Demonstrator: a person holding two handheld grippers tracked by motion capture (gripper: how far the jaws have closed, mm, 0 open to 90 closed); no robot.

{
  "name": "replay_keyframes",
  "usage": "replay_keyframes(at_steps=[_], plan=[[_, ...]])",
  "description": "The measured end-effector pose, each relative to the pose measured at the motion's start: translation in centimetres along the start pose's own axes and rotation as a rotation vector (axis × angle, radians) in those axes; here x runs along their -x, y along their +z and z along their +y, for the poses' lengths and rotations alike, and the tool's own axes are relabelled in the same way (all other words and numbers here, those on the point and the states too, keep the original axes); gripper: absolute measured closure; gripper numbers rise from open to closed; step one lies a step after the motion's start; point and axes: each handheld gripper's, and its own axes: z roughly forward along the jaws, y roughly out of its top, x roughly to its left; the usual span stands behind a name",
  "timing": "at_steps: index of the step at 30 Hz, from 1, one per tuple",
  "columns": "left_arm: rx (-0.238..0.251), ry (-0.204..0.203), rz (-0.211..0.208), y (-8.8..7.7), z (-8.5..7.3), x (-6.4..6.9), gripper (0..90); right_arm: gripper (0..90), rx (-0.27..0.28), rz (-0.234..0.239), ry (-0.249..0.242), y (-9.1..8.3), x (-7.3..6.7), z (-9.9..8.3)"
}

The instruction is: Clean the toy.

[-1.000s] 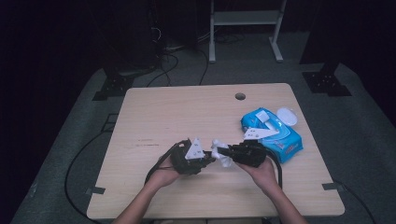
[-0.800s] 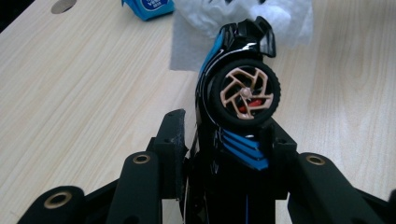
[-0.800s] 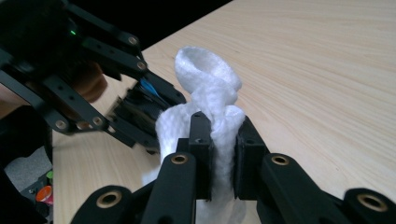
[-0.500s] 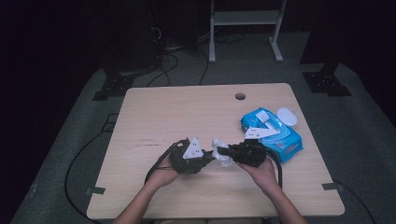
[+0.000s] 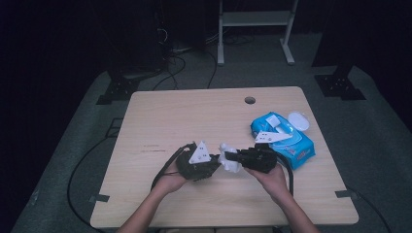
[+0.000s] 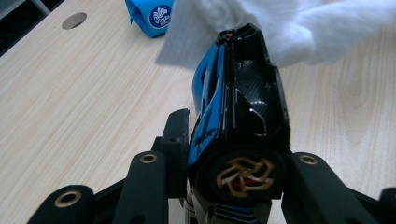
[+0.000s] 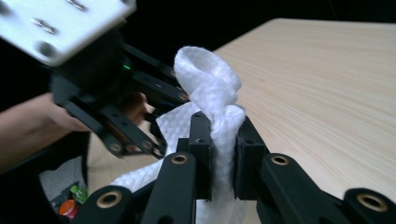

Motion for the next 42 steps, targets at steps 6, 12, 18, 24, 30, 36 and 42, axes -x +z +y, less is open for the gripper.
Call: replay_keyframes(at_steps=[6, 12, 18, 24, 30, 36, 42], plan=[[0.007, -0.002, -0.007, -0.1, 0.1, -0.1, 62.9, 79.9, -0.066, -0.024, 0.065, 0.9, 1.4, -1.5], [0.067, -0.014, -0.009, -0.5, 1.0, -0.4, 63.8, 80.2, 0.020, 0.047, 0.053, 0.3, 0.2, 0.0], [0.091, -0.015, 0.008, -0.6, 0.9, 0.0, 65.1, 80.2, -0.024, -0.001, 0.047, 0.6, 0.6, -0.7], [0.129, -0.083, 0.016, -2.0, -1.4, -0.6, 64.7, 80.1, -0.070, -0.030, 0.018, 2.4, 0.5, -0.8], [0.160, -0.126, 0.037, -3.2, -3.7, -0.6, 64.3, 80.1, -0.123, -0.044, -0.004, 4.4, 0.3, -1.1], [0.156, -0.138, 0.056, -3.8, -5.3, -0.2, 64.0, 80.1, -0.134, -0.053, -0.032, 5.4, -0.3, -1.0], [0.100, -0.152, 0.063, -3.2, -7.3, 0.2, 64.6, 80.1, -0.153, -0.059, -0.053, 6.2, -0.8, -1.0]])
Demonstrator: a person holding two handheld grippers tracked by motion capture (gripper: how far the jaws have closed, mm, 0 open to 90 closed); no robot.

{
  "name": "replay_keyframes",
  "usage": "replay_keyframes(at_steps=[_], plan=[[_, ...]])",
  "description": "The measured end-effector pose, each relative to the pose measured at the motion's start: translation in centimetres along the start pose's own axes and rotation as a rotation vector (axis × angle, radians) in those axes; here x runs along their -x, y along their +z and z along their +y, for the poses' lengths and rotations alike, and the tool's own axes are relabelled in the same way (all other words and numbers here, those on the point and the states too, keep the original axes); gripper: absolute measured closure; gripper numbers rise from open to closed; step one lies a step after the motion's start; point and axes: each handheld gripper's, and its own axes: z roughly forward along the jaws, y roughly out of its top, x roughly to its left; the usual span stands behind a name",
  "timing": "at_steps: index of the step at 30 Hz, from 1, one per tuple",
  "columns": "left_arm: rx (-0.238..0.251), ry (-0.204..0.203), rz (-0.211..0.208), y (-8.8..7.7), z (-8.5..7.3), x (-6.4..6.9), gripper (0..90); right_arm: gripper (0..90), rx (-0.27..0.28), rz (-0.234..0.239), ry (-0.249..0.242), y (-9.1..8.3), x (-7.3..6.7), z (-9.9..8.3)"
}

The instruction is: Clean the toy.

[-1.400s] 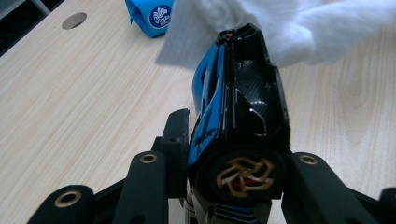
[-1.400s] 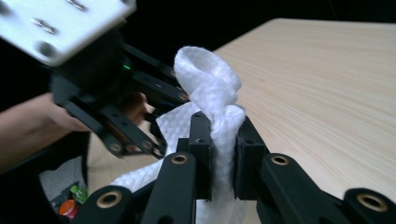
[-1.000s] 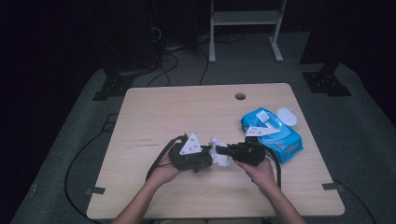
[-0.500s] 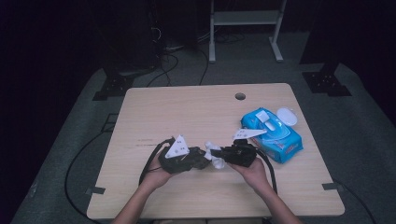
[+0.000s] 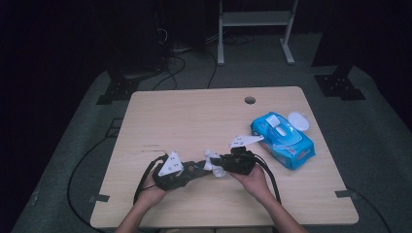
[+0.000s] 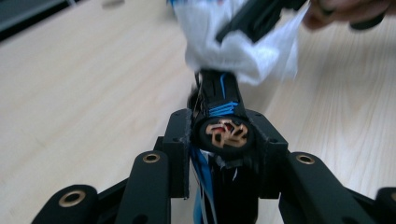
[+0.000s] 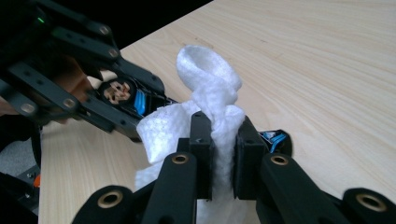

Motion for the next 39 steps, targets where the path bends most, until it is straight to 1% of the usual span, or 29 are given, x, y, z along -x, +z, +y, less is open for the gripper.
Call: replay_keyframes(at_steps=[2, 4, 6, 7, 9, 11, 12, 13, 14, 15, 17, 18, 19, 20, 21, 22, 23, 24, 27, 28, 32, 36, 38, 39], plan=[[-0.021, -0.004, -0.002, 0.4, -0.7, -0.1, 64.8, 80.1, -0.012, -0.005, -0.012, 0.2, -0.2, 0.0], [-0.016, -0.025, -0.009, 0.4, -1.1, -0.3, 64.8, 80.1, -0.019, -0.010, -0.027, 0.5, -0.3, 0.0], [-0.022, -0.027, -0.013, 0.4, -1.2, -0.4, 64.9, 80.1, -0.022, -0.010, -0.027, 0.5, -0.4, 0.1], [-0.034, -0.020, -0.012, 0.5, -1.2, -0.4, 64.9, 80.0, -0.024, -0.014, -0.029, 0.5, -0.4, 0.2], [-0.034, -0.028, -0.017, 0.6, -1.5, -0.5, 64.8, 80.0, -0.020, -0.037, -0.032, 0.3, -0.2, 0.5], [-0.032, -0.033, -0.019, 0.6, -1.5, -0.5, 64.6, 80.0, -0.003, -0.066, -0.022, -0.1, 0.4, 0.7], [-0.036, -0.034, -0.024, 0.6, -1.5, -0.6, 64.2, 80.0, -0.005, -0.088, -0.018, -0.2, 0.8, 0.7], [-0.046, -0.041, -0.028, 0.7, -1.3, -0.8, 63.2, 80.0, -0.010, -0.094, -0.009, -0.2, 1.0, 0.7], [-0.052, -0.055, -0.032, 0.9, -1.1, -0.9, 58.8, 80.0, -0.014, -0.096, -0.008, -0.1, 1.2, 0.6], [-0.073, -0.057, -0.036, 1.1, -0.8, -1.0, 54.5, 80.0, -0.017, -0.096, -0.003, 0.0, 1.3, 0.5], [-0.108, -0.042, -0.025, 1.5, -0.4, -1.1, 49.4, 80.0, -0.012, -0.095, -0.004, 0.2, 1.2, 0.5], [-0.123, -0.049, -0.026, 1.8, -0.3, -1.1, 45.8, 80.0, -0.011, -0.095, -0.006, 0.3, 1.0, 0.5], [-0.127, -0.061, -0.031, 2.1, -0.2, -1.2, 43.7, 80.0, -0.011, -0.094, -0.008, 0.3, 0.9, 0.5], [-0.138, -0.052, -0.031, 2.2, 0.0, -1.3, 43.5, 80.0, -0.011, -0.092, -0.011, 0.4, 0.8, 0.4], [-0.148, -0.051, -0.035, 2.3, 0.1, -1.3, 43.9, 80.1, -0.012, -0.091, -0.011, 0.5, 0.7, 0.4], [-0.149, -0.044, -0.044, 2.4, 0.1, -1.3, 47.4, 80.1, -0.012, -0.087, -0.014, 0.5, 0.6, 0.4], [-0.149, -0.044, -0.044, 2.4, 0.1, -1.3, 52.7, 80.0, -0.015, -0.087, -0.018, 0.5, 0.6, 0.4], [-0.159, -0.020, -0.045, 2.4, 0.1, -1.3, 57.4, 80.0, -0.015, -0.084, -0.020, 0.5, 0.5, 0.4], [-0.165, -0.005, -0.049, 2.0, 0.0, -1.4, 58.2, 80.0, -0.013, -0.074, -0.017, 0.3, 0.5, 0.4], [-0.160, -0.008, -0.049, 1.9, 0.0, -1.4, 58.4, 80.0, -0.007, -0.073, -0.015, 0.2, 0.5, 0.4], [-0.168, -0.002, -0.050, 1.0, -0.5, -1.8, 58.9, 80.0, 0.001, -0.070, -0.022, -0.4, 0.3, 0.4], [-0.175, -0.010, -0.046, 0.2, -1.0, -2.1, 58.9, 80.0, 0.000, -0.070, -0.027, -0.9, 0.1, 0.2], [-0.179, -0.008, -0.048, 0.1, -1.0, -2.2, 58.7, 80.0, 0.003, -0.070, -0.023, -1.2, 0.2, 0.1], [-0.181, -0.021, -0.057, 0.1, -0.9, -2.3, 57.9, 80.0, 0.007, -0.070, -0.017, -1.3, 0.2, 0.0]])
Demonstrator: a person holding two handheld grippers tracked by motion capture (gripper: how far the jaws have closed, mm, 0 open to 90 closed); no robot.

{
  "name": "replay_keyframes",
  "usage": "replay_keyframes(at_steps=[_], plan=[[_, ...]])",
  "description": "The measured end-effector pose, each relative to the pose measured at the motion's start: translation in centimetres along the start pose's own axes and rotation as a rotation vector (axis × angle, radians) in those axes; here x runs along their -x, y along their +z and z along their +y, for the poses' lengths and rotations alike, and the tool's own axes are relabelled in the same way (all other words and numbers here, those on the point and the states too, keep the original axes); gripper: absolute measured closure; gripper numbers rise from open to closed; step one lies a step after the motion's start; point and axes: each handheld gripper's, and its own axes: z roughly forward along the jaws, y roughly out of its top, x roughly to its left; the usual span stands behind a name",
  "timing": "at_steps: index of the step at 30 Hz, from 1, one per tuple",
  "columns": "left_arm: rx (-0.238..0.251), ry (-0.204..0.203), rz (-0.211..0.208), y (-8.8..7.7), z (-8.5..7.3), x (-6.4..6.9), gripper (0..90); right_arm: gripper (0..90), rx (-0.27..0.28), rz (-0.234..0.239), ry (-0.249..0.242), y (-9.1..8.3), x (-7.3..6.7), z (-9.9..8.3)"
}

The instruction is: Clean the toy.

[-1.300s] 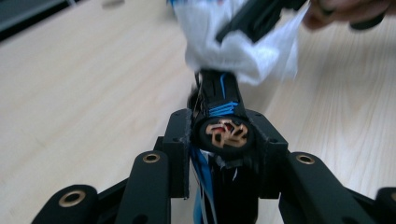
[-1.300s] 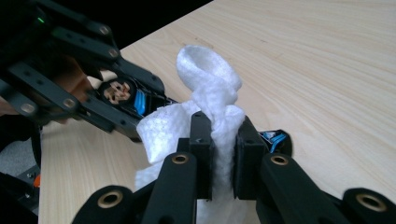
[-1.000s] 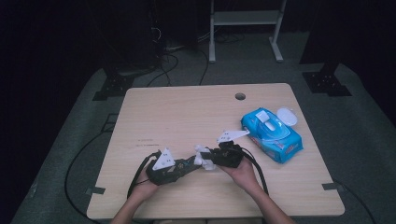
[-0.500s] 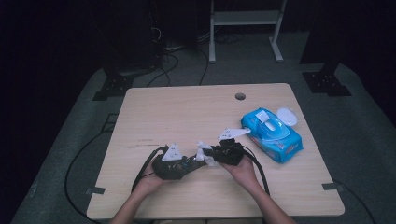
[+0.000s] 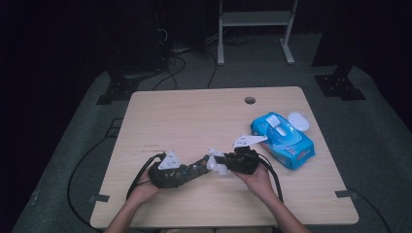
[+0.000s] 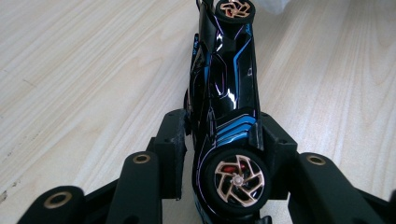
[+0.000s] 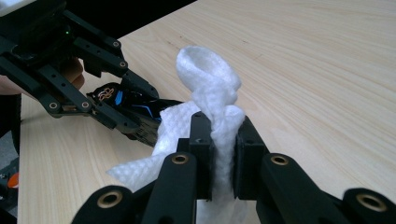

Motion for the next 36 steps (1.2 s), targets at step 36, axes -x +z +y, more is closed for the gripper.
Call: replay_keyframes(at_steps=[36], plan=[[-0.263, 0.104, 0.016, 3.2, 3.7, 0.3, 43.3, 79.9, -0.002, 0.022, 0.048, -1.0, 1.1, -1.3]])
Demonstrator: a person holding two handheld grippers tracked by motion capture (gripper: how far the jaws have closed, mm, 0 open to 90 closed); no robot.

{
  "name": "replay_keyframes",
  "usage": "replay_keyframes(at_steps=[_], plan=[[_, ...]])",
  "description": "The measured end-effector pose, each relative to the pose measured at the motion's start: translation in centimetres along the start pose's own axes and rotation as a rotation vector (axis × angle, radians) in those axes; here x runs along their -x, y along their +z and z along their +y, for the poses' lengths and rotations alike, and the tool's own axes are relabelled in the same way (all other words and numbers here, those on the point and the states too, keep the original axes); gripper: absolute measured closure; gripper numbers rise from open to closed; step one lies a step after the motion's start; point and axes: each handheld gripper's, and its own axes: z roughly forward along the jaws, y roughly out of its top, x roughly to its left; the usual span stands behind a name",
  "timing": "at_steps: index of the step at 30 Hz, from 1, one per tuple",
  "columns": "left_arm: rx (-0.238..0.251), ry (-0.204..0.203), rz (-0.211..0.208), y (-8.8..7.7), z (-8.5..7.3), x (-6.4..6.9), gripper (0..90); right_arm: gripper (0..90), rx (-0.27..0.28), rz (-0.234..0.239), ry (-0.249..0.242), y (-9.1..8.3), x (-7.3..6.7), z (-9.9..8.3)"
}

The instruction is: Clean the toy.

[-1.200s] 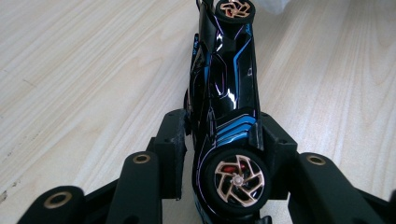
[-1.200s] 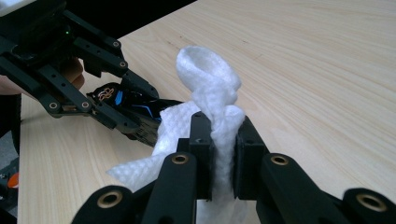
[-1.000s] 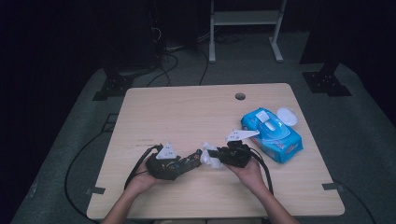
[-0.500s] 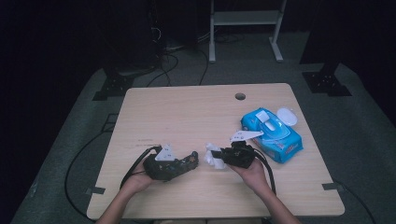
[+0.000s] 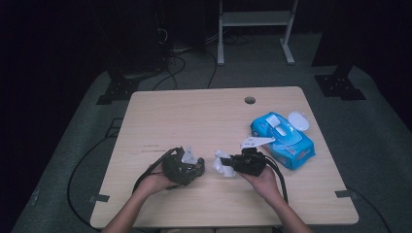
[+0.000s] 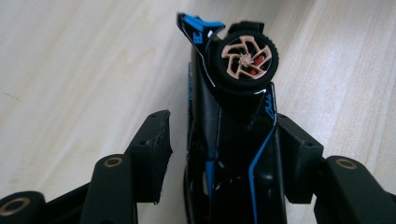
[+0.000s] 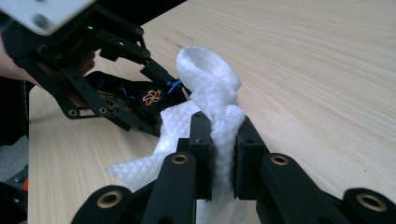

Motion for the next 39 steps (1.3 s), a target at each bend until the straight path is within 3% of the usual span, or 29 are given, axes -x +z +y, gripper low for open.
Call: replay_keyframes(at_steps=[2, 5, 8, 11, 12, 13, 14, 18, 19, 22, 24, 26, 28, 33, 35, 39], plan=[[-0.026, -0.002, -0.007, 0.3, 0.1, 0.0, 45.4, 79.9, -0.001, 0.005, 0.000, 0.1, 0.0, 0.0], [-0.031, 0.027, -0.013, 0.4, 0.2, 0.1, 55.4, 79.7, -0.004, 0.015, 0.007, 0.2, 0.0, 0.0], [-0.024, 0.057, 0.022, 0.3, 0.3, 0.5, 56.0, 79.7, -0.013, 0.037, 0.008, 0.5, -0.1, 0.0], [0.037, 0.056, 0.026, 0.0, 0.3, 0.7, 56.5, 79.7, -0.015, 0.051, 0.005, 0.7, -0.4, 0.0], [0.037, 0.056, 0.026, 0.0, 0.3, 0.7, 56.5, 79.7, -0.013, 0.054, 0.000, 0.8, -0.5, 0.1], [0.081, 0.050, 0.016, -0.3, 0.4, 0.8, 56.5, 79.7, -0.007, 0.059, 0.000, 0.8, -0.7, 0.2], [0.081, 0.050, 0.016, -0.3, 0.4, 0.8, 56.5, 79.7, -0.007, 0.059, 0.000, 0.8, -0.7, 0.2], [0.195, 0.032, -0.002, -0.8, 1.2, 1.6, 56.6, 79.7, 0.042, 0.080, -0.037, 0.3, -2.0, 1.1], [0.195, 0.032, -0.002, -0.8, 1.2, 1.6, 56.6, 79.7, 0.055, 0.069, -0.062, 0.2, -2.6, 1.4], [0.262, 0.012, -0.002, -1.2, 1.6, 2.0, 56.6, 79.7, 0.073, 0.032, -0.110, -0.3, -3.3, 1.7], [0.303, -0.003, -0.022, -1.5, 1.5, 1.9, 56.6, 79.8, 0.091, -0.005, -0.131, -0.8, -3.1, 1.7], [0.320, -0.012, -0.035, -1.6, 1.5, 2.0, 56.6, 79.8, 0.073, -0.057, -0.144, -1.0, -2.6, 1.5], [0.312, -0.002, -0.029, -1.4, 1.6, 2.2, 56.6, 79.8, 0.077, -0.039, -0.101, -1.0, -2.1, 1.2], [0.331, -0.001, -0.044, -0.8, 1.9, 2.5, 56.6, 79.8, 0.131, -0.004, -0.131, -1.5, -3.4, 2.0], [0.342, -0.006, -0.049, -1.0, 2.0, 2.5, 56.6, 79.8, 0.134, -0.008, -0.138, -1.5, -3.5, 2.1], [0.359, -0.007, -0.045, -1.4, 1.9, 2.5, 56.6, 79.8, 0.124, -0.052, -0.110, -1.6, -2.2, 1.3]])
